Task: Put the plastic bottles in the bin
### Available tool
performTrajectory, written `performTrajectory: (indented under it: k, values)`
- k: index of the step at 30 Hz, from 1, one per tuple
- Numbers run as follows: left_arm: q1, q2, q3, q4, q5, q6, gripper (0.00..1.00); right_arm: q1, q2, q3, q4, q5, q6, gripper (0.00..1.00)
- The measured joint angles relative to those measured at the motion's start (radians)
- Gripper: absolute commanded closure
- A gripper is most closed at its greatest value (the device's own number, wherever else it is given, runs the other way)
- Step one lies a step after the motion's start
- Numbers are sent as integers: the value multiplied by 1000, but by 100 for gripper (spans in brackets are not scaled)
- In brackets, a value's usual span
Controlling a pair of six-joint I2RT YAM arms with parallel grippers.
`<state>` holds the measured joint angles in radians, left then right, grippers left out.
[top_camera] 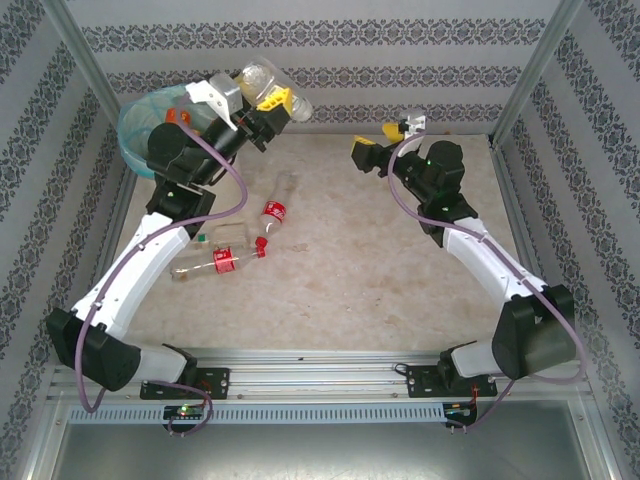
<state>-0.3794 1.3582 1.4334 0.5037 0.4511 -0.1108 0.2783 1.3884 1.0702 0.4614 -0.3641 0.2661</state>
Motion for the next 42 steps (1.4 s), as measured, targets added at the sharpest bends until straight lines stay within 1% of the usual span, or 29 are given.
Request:
performTrajectory:
  k: [2,5,9,11,15,18,21,26,31,36,42]
  values:
    - [0,0,43,-34,-32,13,100,7,-14,0,-14,9,17,11]
    - [2,0,149,-137,-106,57,100,21,-37,0,-40,17,36,11]
    - [21,8,317,-309,-238,130,100,47,-84,0,-88,28,46,11]
    - [60,24,401,-400,-304,151,100,61,-111,0,-108,35,46,11]
    - [203,86,530,-560,-415,164,100,84,-154,0,-145,36,46,11]
    - [287,158,571,-657,-488,189,100,100,-174,2,-167,37,46,11]
    - [335,241,582,-745,-531,217,100,119,-188,4,-191,39,47,11]
    - [399,384,594,-884,-544,238,100,159,-203,14,-228,40,47,12]
    - [460,503,629,-1011,-470,217,100,185,-212,14,-260,50,46,12]
    - [459,534,694,-1077,-402,200,100,191,-216,14,-279,65,46,12]
    - [459,553,703,-1152,-368,184,100,192,-216,14,-294,77,46,12]
